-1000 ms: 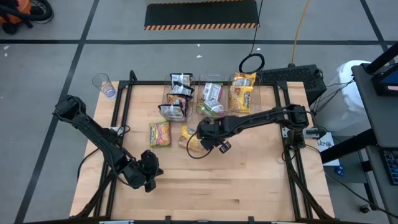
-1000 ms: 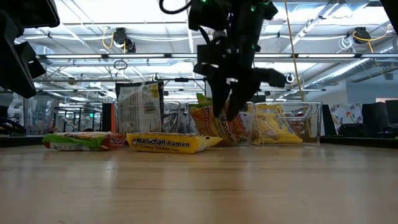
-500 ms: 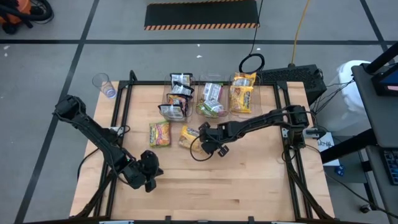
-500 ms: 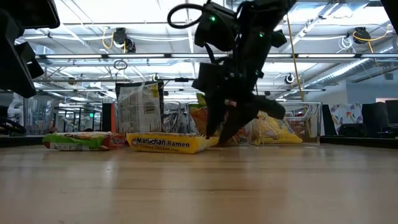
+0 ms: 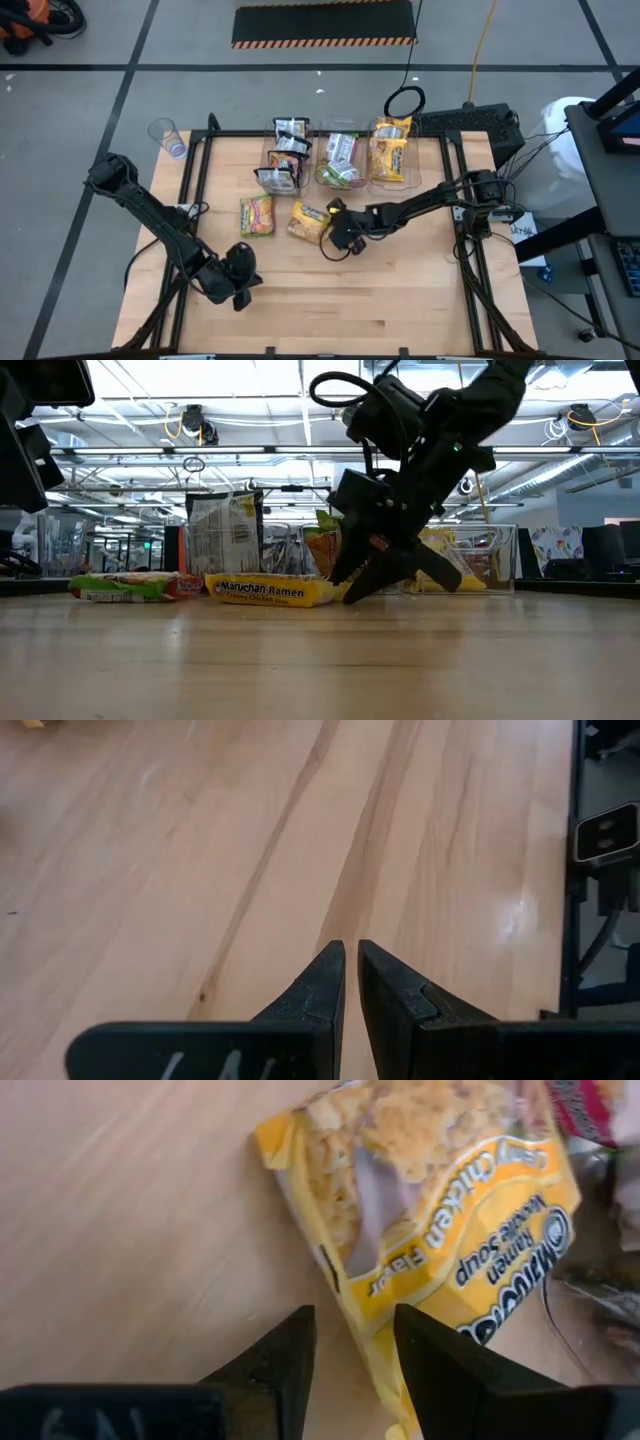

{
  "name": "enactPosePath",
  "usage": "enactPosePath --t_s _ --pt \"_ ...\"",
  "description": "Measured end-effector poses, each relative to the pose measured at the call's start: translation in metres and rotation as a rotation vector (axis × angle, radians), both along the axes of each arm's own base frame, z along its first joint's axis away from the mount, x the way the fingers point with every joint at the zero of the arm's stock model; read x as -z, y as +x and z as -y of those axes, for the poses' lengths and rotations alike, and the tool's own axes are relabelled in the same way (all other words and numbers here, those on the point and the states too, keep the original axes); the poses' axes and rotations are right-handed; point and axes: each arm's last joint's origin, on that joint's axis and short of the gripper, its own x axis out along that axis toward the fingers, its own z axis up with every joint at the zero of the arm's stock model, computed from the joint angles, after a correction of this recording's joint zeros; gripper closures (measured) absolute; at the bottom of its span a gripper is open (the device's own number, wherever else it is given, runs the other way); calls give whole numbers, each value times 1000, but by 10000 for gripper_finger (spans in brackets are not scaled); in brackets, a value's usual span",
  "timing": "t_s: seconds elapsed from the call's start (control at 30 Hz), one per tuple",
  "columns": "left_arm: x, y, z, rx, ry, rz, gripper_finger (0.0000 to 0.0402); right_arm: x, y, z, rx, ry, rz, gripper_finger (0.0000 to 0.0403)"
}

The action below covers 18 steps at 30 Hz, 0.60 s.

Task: Sort Maruchan noodles
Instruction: Put the yellow noodle pack into the right transparent bin

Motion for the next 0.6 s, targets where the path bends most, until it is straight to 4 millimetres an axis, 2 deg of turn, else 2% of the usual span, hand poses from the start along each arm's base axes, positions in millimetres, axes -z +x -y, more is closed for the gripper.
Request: enactPosePath --t_s 0.17,0.37,0.53,0.6 --pt "-1 1 1 0 -18 18 364 10 -8 1 96 78 82 303" --pt "-2 2 2 1 -25 18 364 19 -17 1 200 230 125 393" --pt "-2 2 2 -14 -40 16 364 19 -18 3 330 330 148 401" --pt "-2 2 2 -18 -44 15 364 13 -17 3 353 353 167 402"
